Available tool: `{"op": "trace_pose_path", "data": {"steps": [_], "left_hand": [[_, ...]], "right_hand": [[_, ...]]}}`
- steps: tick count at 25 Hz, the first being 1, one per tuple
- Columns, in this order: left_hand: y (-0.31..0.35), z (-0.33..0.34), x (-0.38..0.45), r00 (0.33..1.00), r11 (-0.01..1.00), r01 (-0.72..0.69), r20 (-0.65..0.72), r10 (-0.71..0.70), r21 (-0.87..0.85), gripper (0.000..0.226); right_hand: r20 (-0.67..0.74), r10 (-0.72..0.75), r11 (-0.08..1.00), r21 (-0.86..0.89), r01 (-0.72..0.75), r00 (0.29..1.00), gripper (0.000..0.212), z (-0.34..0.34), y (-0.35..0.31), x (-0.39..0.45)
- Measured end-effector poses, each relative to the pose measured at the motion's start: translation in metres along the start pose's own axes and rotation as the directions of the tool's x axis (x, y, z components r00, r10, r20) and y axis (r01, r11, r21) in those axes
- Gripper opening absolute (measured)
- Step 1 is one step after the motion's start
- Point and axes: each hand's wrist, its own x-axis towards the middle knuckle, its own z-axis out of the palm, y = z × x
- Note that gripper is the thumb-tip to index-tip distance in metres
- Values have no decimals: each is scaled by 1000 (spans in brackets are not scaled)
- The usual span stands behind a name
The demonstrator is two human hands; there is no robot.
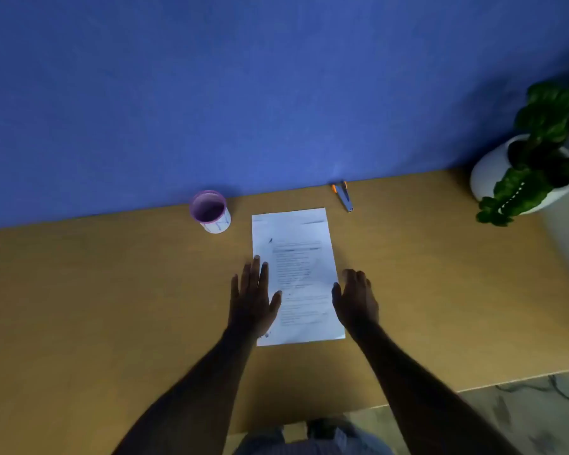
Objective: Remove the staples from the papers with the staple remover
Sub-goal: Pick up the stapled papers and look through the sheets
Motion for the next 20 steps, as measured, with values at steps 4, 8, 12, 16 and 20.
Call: {"op": "trace_pose_path", "data": {"steps": [4, 8, 12, 16, 20], "left_hand": [[0, 27, -24, 993, 1000, -9, 114, 7, 22, 79], [2, 32, -28, 997, 1000, -17, 77, 17, -7, 80], [7, 33, -28, 998, 999, -4, 68, 7, -52, 82], [5, 36, -27, 999, 998, -2, 41, 4, -60, 82], [3, 41, -25, 999, 999, 3, 49, -1, -38, 83]], "right_hand": [[42, 219, 966, 132, -223, 975, 34, 21, 11, -12], [-8, 251, 948, 206, -244, 968, 28, 26, 1, -6], [60, 274, 932, 230, -280, 960, 34, 26, -6, 2], [129, 288, 925, 219, -311, 949, 45, 22, -2, 15], [173, 329, 878, 307, -368, 928, 51, 19, -5, 16]]}}
